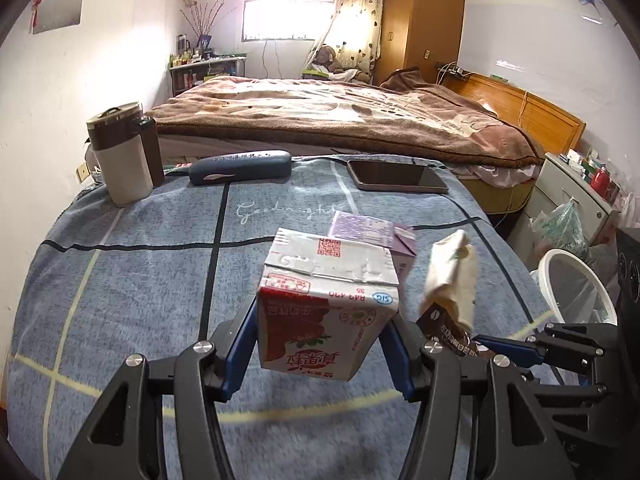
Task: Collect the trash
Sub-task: 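Carry the juice carton and brown wrapper toward the white bin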
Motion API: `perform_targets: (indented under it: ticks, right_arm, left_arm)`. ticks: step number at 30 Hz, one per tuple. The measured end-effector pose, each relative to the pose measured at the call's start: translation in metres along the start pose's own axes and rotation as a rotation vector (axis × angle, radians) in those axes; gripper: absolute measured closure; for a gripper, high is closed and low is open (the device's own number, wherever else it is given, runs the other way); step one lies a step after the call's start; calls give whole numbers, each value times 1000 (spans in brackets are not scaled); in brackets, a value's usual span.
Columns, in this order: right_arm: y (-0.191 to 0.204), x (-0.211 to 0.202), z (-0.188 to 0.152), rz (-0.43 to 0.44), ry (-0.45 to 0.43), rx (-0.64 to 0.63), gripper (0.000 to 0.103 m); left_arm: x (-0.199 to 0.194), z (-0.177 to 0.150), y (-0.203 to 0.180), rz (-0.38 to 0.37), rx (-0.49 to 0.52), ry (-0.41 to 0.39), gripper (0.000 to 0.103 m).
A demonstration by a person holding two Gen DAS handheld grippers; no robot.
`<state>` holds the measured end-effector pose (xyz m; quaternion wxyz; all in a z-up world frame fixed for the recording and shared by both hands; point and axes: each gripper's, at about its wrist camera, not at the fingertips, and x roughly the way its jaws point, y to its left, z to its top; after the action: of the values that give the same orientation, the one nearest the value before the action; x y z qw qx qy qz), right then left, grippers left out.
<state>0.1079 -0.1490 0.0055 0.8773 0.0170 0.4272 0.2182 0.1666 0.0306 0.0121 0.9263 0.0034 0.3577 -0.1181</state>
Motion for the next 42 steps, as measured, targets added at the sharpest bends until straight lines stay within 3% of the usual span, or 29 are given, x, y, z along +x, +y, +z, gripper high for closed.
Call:
perform_targets:
  ticks: [22,42]
  right_arm:
    - [-41,-80,-32,-91,-134,96,81]
    - [-118,-142,-65,-276,-206,257,81]
  left_arm:
    - [-53,-10,-72,-46,89,-85,43]
    - [-44,-8,-190,-240,243,-79,43]
